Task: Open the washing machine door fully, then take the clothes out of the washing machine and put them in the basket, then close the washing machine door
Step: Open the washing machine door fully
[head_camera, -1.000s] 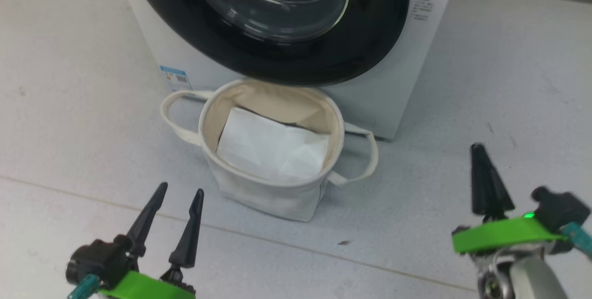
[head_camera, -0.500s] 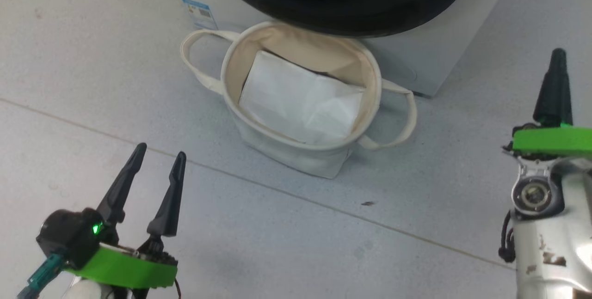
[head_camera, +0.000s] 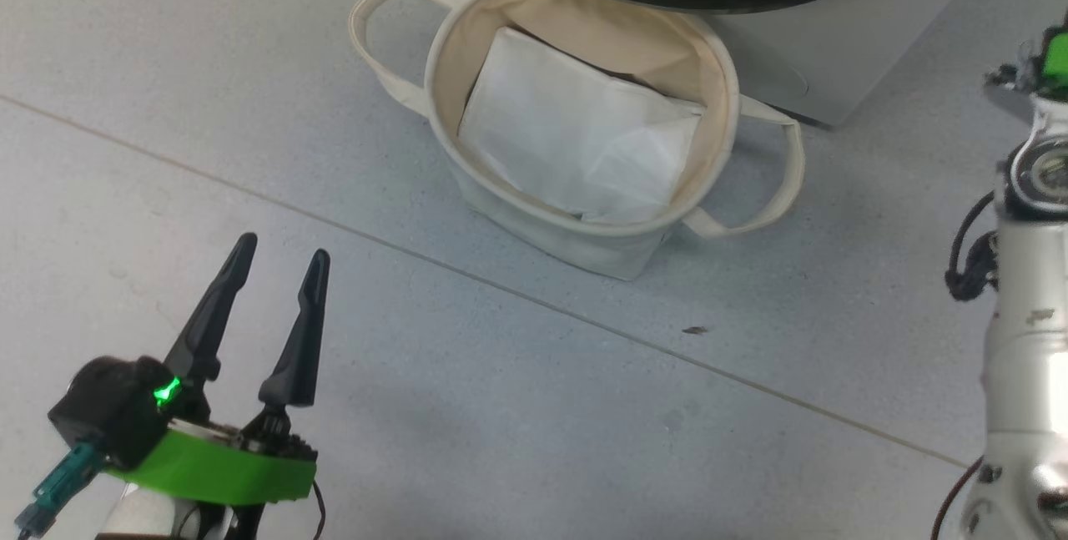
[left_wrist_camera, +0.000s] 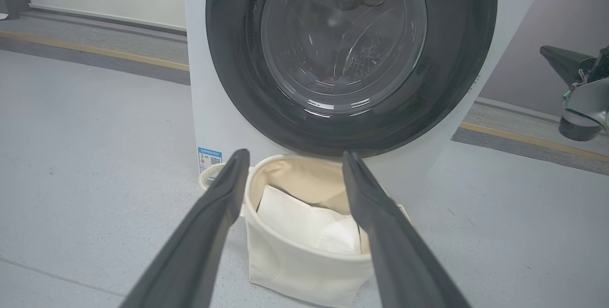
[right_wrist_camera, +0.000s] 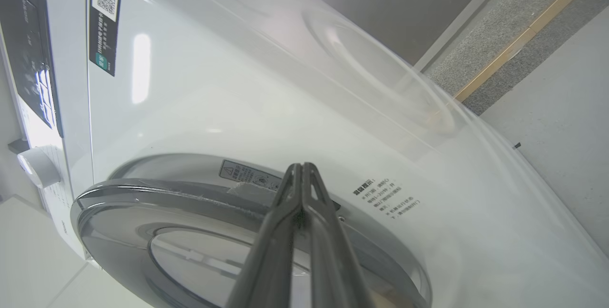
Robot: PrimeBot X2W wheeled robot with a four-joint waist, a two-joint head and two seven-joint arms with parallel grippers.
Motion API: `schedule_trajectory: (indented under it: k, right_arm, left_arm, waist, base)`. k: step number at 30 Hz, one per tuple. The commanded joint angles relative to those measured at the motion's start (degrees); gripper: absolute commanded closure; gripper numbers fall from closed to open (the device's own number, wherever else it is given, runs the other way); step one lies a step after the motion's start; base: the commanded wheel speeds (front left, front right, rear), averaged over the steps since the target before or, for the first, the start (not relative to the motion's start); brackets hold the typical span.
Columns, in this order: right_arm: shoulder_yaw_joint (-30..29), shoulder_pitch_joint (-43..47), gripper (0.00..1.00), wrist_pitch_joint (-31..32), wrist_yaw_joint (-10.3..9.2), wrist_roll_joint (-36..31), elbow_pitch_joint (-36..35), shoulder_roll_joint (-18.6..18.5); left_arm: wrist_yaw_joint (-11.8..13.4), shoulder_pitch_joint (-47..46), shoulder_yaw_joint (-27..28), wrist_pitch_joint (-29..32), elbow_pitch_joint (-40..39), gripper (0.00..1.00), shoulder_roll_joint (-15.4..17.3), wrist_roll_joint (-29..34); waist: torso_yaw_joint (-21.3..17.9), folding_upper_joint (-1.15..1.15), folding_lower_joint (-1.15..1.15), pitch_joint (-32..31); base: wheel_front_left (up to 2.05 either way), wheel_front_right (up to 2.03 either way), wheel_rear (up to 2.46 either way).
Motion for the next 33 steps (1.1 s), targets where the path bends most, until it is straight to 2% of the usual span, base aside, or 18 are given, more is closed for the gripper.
schedule_trajectory:
  k: [1, 13, 22, 27, 33]
  right_arm:
    - [0.6, -3.5, 1.00, 1.5, 0.44, -0.2, -0.1, -0.3]
    - [-1.6, -17.1, 1.00, 11.2, 0.44, -2.6, 11.6, -2.8]
    - [-3.7, -25.2, 1.00, 25.0, 0.44, -1.8, 19.8, -3.0]
    - [-2.1, -24.8, 1.00, 34.9, 0.44, -1.8, 19.0, -1.6]
    - [0.5, -18.5, 1.00, 43.8, 0.44, -3.4, 12.1, 0.8]
  left_arm:
    - [-0.3, -1.7, 2.3, -0.7, -2.3, 0.00, 1.6, -0.7]
    - [-0.3, -2.2, 1.8, -0.7, -2.4, 0.00, 0.8, -1.5]
    - [-0.3, -1.8, 1.0, -0.7, -2.2, 0.00, 0.1, -2.1]
    - [-0.3, -1.1, 0.9, -0.7, -1.7, 0.00, -0.2, -2.0]
    - [-0.3, 0.2, 0.2, -0.7, -0.8, 0.00, -0.3, -1.5]
  waist:
    - [0.6, 0.00, 0.00, 0.8]
    - [3.1, 0.00, 0.00, 3.3]
    - [4.0, 0.00, 0.00, 3.7]
    - [2.7, 0.00, 0.00, 2.1]
    - [0.0, 0.00, 0.00, -1.2]
  base:
    - [0.00, 0.00, 0.00]
    - [0.00, 0.00, 0.00]
    - [0.00, 0.00, 0.00]
    - [0.00, 0.00, 0.00]
    - [0.00, 0.00, 0.00]
